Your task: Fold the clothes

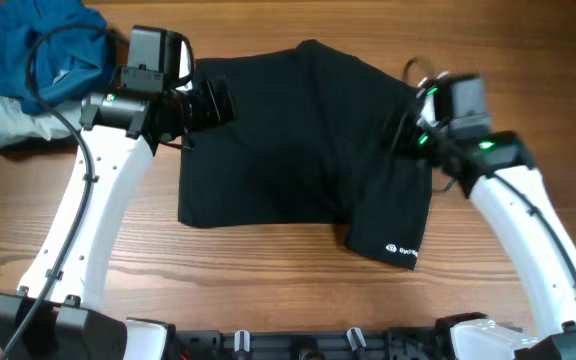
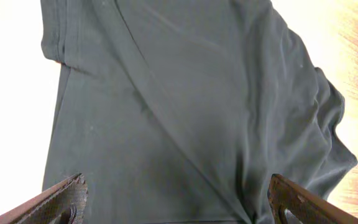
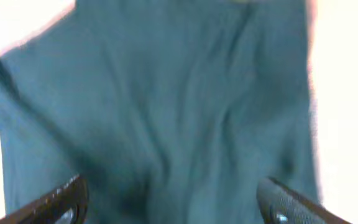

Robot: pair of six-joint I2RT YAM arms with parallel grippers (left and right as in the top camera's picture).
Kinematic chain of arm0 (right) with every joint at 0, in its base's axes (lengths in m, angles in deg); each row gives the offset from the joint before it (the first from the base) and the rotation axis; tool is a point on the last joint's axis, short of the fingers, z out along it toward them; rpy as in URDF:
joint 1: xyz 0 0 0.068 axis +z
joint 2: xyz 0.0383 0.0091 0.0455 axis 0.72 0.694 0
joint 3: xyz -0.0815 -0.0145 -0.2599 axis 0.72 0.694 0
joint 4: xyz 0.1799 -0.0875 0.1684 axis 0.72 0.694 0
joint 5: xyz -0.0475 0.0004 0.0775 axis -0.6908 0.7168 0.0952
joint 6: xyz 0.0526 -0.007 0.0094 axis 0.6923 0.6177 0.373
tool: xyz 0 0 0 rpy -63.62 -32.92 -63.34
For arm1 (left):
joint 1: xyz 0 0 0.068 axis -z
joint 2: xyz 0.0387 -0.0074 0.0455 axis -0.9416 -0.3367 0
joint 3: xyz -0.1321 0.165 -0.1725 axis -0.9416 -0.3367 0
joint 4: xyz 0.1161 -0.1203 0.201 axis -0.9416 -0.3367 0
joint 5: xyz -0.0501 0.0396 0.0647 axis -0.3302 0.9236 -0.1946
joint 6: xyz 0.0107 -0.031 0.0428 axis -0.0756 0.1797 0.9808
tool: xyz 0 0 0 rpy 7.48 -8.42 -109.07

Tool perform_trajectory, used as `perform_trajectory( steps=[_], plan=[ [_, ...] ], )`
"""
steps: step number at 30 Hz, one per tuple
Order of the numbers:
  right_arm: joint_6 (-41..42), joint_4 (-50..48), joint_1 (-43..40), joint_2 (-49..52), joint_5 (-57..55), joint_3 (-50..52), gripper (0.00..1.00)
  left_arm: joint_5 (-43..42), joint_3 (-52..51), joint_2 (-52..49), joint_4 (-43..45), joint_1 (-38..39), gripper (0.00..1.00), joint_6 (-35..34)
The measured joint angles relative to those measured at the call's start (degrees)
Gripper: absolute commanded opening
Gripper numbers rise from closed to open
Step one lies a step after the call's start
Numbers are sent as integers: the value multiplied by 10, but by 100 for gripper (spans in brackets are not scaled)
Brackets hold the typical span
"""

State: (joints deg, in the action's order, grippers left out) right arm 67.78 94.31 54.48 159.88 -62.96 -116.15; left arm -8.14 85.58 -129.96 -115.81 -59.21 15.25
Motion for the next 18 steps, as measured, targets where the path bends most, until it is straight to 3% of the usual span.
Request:
perform_trajectory(
  steps=[4, 10, 14, 16, 18],
  plan=[
    [-54, -144, -70, 68, 14, -8, 87, 2, 0, 0, -1, 0, 92, 0],
    [-93, -274, -87, 235, 24, -7, 84, 2, 0, 0, -6, 0, 92, 0],
    [-99, -323, -87, 284, -10, -7, 82, 2, 0, 0, -19, 0, 91, 0],
    [-99, -337, -87, 290, -28, -7, 72, 2, 0, 0, -25, 0, 91, 0],
    [-102, -344, -87, 292, -43, -7, 45, 2, 0, 0, -25, 0, 91, 0]
  ],
)
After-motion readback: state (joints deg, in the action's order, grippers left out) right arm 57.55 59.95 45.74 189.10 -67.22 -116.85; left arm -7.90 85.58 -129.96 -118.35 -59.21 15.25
